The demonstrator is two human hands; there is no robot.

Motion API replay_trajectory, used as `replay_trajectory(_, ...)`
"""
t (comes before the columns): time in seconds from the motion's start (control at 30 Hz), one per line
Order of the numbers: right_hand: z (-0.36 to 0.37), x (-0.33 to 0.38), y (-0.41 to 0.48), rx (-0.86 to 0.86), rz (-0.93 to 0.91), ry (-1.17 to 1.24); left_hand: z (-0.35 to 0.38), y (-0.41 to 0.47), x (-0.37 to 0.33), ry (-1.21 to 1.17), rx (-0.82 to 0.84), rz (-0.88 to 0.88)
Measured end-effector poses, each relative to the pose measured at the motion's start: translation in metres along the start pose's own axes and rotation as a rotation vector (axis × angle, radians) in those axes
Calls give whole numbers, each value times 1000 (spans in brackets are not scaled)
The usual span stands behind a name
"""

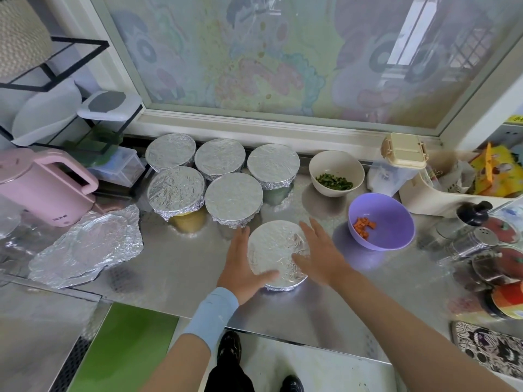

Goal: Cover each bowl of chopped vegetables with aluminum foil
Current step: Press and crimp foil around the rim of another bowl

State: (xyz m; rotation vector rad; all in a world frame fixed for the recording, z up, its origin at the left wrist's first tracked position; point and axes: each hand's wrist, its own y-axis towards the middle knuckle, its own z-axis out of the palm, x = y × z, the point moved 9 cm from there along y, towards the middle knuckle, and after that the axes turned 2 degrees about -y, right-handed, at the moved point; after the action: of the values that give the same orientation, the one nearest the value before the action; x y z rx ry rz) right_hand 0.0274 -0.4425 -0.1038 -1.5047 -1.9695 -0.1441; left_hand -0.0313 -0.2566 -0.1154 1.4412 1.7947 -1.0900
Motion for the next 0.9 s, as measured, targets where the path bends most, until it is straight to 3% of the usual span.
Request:
replay_trajectory(0.13, 15, 9, -5, 173, -119, -147, 12, -1, 6, 215, 142, 19)
replay_trajectory(0.4, 32, 6, -1, 110, -162, -279, 14, 16, 3, 396, 234, 93)
replay_trajectory(0.6, 32, 5, -2, 61, -165, -265, 10, 19, 12, 385, 217, 73)
replay_trajectory(0.7, 20, -1, -7, 90, -86, -100, 0, 12, 20, 392, 261, -8)
replay_trajectory(0.8, 6, -22, -5, 39, 109, 190, -25, 6, 24, 175, 109, -127)
replay_trajectory(0.9, -9, -34, -6, -112, 273, 125, -35, 4, 20, -105, -57, -268)
